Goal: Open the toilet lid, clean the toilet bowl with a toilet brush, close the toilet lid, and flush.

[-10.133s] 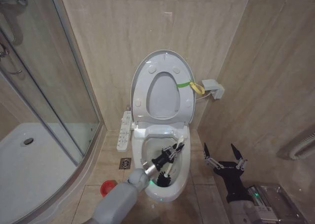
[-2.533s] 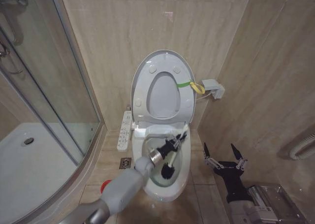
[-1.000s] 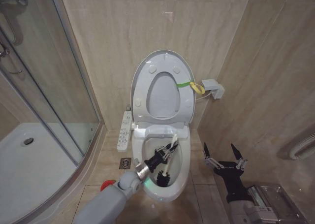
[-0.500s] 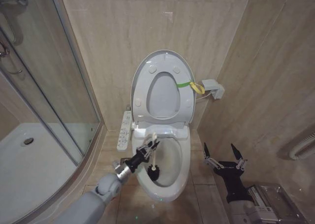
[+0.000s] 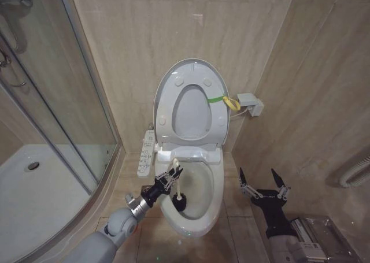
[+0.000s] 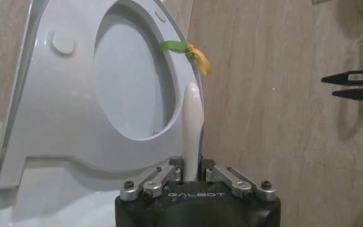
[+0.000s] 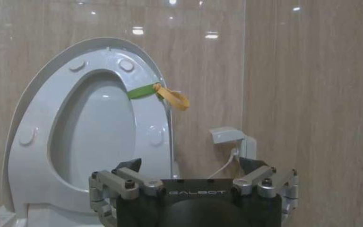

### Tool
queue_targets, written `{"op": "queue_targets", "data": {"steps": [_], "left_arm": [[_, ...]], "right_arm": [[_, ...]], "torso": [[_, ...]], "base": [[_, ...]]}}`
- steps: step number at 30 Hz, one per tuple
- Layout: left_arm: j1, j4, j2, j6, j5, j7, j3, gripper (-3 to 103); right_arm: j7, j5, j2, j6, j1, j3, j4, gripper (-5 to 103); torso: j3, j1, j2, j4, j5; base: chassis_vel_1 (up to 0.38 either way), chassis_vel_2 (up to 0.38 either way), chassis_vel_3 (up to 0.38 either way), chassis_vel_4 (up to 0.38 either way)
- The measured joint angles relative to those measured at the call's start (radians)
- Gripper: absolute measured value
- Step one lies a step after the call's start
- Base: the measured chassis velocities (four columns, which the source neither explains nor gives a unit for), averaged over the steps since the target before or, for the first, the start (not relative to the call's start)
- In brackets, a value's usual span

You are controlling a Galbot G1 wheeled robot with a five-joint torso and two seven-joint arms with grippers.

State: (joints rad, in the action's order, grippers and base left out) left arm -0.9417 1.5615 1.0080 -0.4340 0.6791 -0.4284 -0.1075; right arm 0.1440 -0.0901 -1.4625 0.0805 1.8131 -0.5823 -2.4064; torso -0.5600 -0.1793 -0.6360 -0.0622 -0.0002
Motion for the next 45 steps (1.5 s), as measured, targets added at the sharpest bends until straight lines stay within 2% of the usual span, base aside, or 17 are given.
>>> {"op": "queue_targets", "data": {"steps": [13, 25, 34, 42, 45], "left_arm": [[-0.109, 0.034, 0.000, -0.009, -0.038, -0.021, 0.071, 17], [-0.056, -0.008, 0.053, -0.016, -0.011, -0.025, 0.096, 17], [-0.023, 0.000, 0.071, -0.029, -0.036, -0.021, 0.118, 17], [-0.019, 0.064, 0.055, -0.028, -0.061, -0.021, 0.120, 17], [-0.036, 0.123, 0.023, -0.025, -0.071, -0.019, 0.124, 17]], "right_arm": [[0.000, 0.000, 0.000, 0.000, 0.000, 0.000, 0.000, 100], [0.000, 0.000, 0.000, 0.000, 0.000, 0.000, 0.000, 100], [0.000, 0.000, 0.000, 0.000, 0.000, 0.000, 0.000, 100], [0.000, 0.000, 0.000, 0.000, 0.000, 0.000, 0.000, 100], [0.000, 0.000, 0.000, 0.000, 0.000, 0.000, 0.000, 100]], "torso": [[0.000, 0.000, 0.000, 0.0004, 0.0001], [0.000, 0.000, 0.000, -0.0002, 0.0002], [0.000, 0.000, 0.000, 0.0001, 0.0002], [0.000, 0.000, 0.000, 0.0000, 0.0002], [0.000, 0.000, 0.000, 0.0001, 0.0001]], "base": [[0.000, 0.000, 0.000, 0.000], [0.000, 0.000, 0.000, 0.000], [0.000, 0.000, 0.000, 0.000], [0.000, 0.000, 0.000, 0.000], [0.000, 0.000, 0.000, 0.000]]}}
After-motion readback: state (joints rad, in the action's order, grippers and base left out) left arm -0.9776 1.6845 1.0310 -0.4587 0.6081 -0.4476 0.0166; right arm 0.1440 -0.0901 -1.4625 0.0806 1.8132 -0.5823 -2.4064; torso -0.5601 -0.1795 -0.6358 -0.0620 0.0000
